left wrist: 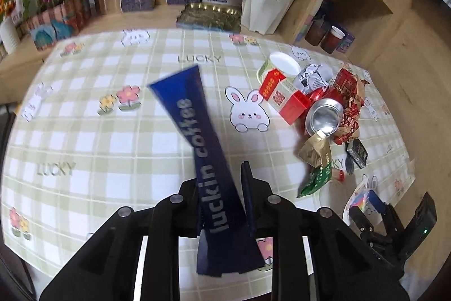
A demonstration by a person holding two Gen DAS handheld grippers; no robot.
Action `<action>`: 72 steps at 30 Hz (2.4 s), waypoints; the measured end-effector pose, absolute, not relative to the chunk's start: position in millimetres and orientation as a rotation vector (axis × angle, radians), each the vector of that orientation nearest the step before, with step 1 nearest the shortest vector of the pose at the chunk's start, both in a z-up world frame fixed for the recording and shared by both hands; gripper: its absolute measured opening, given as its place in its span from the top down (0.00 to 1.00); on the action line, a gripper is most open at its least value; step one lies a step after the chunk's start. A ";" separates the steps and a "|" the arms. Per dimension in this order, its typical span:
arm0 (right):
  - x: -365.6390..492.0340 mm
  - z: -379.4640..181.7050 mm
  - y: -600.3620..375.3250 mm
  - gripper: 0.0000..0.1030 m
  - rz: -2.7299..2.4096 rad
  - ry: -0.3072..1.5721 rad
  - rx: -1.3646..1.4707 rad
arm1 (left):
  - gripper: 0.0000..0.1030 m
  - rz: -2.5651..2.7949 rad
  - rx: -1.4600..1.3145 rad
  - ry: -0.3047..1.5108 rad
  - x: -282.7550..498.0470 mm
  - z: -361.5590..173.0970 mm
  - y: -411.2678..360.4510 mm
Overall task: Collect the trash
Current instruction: 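Lift the coffee box with the left gripper and carry the candle card toward the bin, then open the right gripper over the brown bin to drop the candle card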
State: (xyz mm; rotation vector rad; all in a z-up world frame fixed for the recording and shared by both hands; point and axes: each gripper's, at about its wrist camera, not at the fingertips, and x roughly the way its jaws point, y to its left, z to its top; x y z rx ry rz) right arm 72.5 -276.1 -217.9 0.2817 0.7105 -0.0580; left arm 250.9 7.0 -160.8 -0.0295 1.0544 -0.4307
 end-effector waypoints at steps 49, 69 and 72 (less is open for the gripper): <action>-40.0 -213.8 -190.1 0.18 0.247 0.930 0.156 | 0.84 -0.561 -0.145 0.948 -3.5 -146.1 44.3; -33.4 -231.8 -182.8 0.17 0.288 1.002 0.180 | 0.84 -0.551 -0.201 1.009 -2.5 -166.7 53.1; -33.6 -229.6 -186.0 0.17 0.284 0.987 0.199 | 0.84 -0.552 -0.202 1.014 -2.3 -168.1 52.0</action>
